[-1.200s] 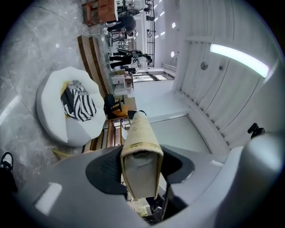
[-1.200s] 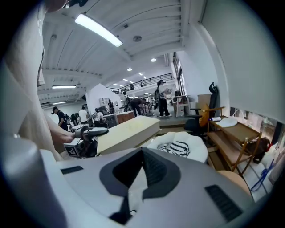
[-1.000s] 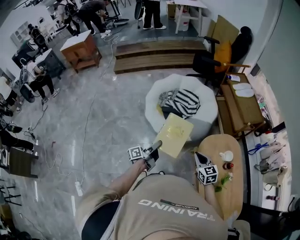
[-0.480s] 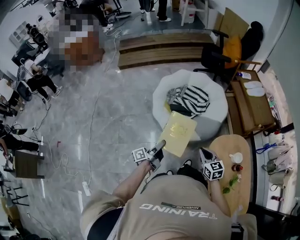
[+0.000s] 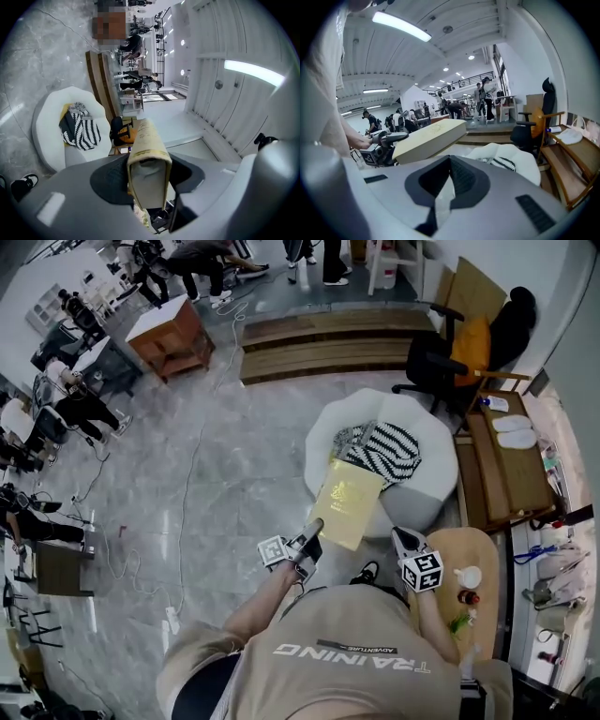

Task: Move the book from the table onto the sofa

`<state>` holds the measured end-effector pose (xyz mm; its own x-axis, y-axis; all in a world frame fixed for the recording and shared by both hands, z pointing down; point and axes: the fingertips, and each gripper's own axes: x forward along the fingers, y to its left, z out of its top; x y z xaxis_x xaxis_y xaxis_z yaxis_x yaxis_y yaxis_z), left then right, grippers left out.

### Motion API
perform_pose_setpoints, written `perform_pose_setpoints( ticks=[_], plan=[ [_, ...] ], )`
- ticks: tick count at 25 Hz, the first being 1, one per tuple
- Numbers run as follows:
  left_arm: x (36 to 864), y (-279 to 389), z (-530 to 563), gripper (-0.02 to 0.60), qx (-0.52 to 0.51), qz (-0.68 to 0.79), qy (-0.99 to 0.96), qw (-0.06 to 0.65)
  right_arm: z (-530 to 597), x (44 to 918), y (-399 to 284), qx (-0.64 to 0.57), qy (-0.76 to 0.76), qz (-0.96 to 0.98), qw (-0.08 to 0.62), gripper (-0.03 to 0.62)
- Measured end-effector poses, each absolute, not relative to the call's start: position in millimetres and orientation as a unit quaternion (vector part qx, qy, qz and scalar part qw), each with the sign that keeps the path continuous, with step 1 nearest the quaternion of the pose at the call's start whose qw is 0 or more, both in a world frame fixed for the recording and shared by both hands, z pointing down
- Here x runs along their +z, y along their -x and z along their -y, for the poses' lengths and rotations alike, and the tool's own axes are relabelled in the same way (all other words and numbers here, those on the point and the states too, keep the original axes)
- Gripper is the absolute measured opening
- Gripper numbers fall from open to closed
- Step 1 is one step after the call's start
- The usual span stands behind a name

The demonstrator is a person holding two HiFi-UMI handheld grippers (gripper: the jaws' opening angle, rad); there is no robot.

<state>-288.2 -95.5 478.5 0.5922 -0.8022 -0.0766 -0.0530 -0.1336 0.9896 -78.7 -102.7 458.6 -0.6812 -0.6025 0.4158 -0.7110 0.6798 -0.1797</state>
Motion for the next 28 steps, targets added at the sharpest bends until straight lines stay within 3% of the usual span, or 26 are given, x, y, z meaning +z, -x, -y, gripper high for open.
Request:
perform_pose_setpoints(
  ticks=[12,28],
  plan=[
    [465.7,251.0,173.8,0.213,-0.339,0.318,-0.675,0.573,159.7,471.5,30.1,0.186,-0.364,0.898,0.161,0.005],
    [481.8,239.7,256.2,0.213,-0.32,0.309,-0.676,0.587,247.7,451.6,32.9,0.155,-0.38,0.897,0.164,0.005]
  ],
)
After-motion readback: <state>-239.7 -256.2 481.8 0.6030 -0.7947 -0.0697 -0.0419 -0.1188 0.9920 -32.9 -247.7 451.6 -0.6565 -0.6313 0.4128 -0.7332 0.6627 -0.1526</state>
